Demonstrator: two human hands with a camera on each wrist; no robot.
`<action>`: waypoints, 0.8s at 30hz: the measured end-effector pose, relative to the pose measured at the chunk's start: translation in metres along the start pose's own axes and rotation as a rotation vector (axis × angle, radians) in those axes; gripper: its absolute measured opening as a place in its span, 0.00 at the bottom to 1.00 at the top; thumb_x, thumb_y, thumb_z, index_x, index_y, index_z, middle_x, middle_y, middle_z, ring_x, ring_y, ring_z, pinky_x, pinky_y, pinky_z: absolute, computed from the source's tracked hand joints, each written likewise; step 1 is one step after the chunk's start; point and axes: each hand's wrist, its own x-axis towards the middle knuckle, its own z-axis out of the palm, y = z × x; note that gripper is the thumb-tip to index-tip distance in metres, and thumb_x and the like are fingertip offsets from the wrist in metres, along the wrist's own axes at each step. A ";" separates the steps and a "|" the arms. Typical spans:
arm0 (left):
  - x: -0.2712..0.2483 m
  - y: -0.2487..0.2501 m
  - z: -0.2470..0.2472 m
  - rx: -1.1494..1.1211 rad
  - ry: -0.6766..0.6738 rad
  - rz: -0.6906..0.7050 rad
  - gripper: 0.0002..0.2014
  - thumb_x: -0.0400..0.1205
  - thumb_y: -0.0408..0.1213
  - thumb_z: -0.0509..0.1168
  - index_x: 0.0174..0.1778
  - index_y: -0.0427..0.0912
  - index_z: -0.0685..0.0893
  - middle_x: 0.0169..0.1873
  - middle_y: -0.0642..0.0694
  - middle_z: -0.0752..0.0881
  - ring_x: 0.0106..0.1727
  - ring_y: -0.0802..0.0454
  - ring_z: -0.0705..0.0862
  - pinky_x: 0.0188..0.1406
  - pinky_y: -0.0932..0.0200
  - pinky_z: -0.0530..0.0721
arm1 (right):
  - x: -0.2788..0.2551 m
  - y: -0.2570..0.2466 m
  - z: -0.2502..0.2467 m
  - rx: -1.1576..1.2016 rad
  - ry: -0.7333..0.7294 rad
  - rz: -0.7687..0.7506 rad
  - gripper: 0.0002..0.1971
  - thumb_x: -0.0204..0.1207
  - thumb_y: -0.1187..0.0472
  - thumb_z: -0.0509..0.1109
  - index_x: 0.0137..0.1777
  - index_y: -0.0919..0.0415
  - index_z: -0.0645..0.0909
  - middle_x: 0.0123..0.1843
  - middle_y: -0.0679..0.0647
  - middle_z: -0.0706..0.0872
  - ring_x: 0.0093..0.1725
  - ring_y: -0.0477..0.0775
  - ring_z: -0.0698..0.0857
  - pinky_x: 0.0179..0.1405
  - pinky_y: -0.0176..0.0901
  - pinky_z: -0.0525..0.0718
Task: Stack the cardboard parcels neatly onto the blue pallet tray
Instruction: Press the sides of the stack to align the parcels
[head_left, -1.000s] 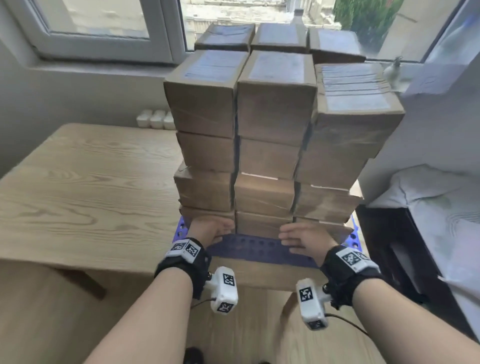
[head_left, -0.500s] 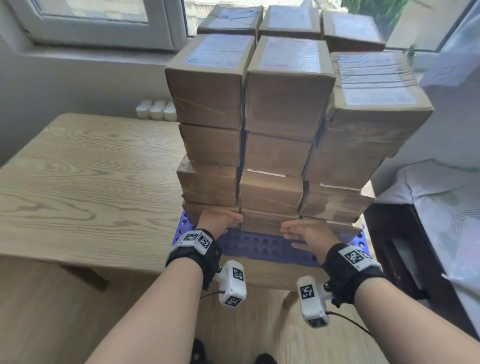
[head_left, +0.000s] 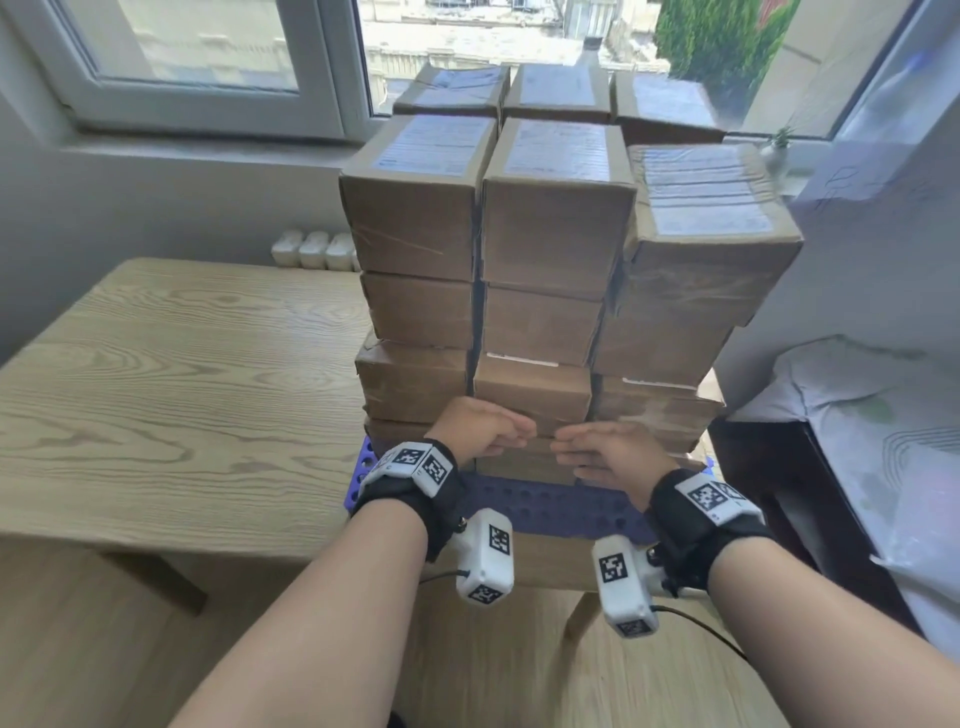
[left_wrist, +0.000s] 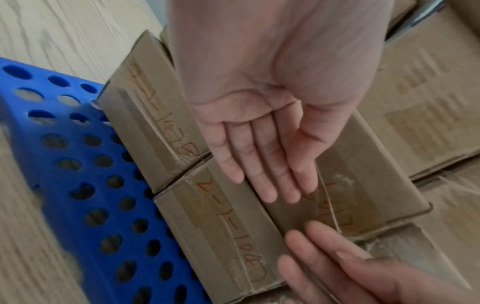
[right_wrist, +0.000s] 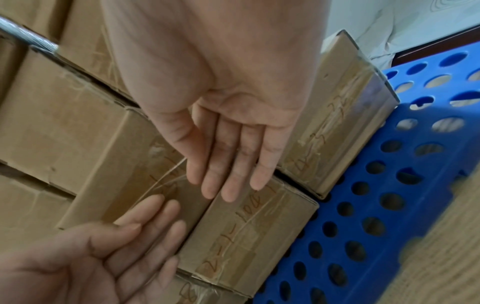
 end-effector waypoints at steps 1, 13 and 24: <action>0.000 0.002 0.002 0.000 0.010 0.003 0.12 0.83 0.26 0.63 0.55 0.34 0.90 0.53 0.41 0.92 0.56 0.51 0.89 0.63 0.58 0.82 | 0.001 0.000 0.000 0.000 0.005 0.006 0.09 0.82 0.66 0.66 0.50 0.58 0.88 0.49 0.54 0.93 0.51 0.51 0.90 0.57 0.43 0.84; -0.001 0.011 0.013 0.059 0.047 0.009 0.11 0.81 0.26 0.65 0.54 0.37 0.91 0.52 0.43 0.92 0.58 0.51 0.89 0.66 0.54 0.81 | -0.001 -0.005 -0.010 -0.015 0.063 0.017 0.09 0.82 0.66 0.66 0.48 0.58 0.88 0.49 0.55 0.93 0.51 0.52 0.90 0.53 0.43 0.85; -0.026 0.040 -0.024 -0.018 0.146 0.048 0.14 0.81 0.20 0.57 0.43 0.31 0.89 0.45 0.40 0.91 0.39 0.54 0.89 0.39 0.64 0.85 | -0.016 -0.039 -0.012 -0.089 0.112 -0.084 0.10 0.79 0.70 0.64 0.44 0.64 0.87 0.38 0.56 0.93 0.39 0.53 0.91 0.45 0.43 0.87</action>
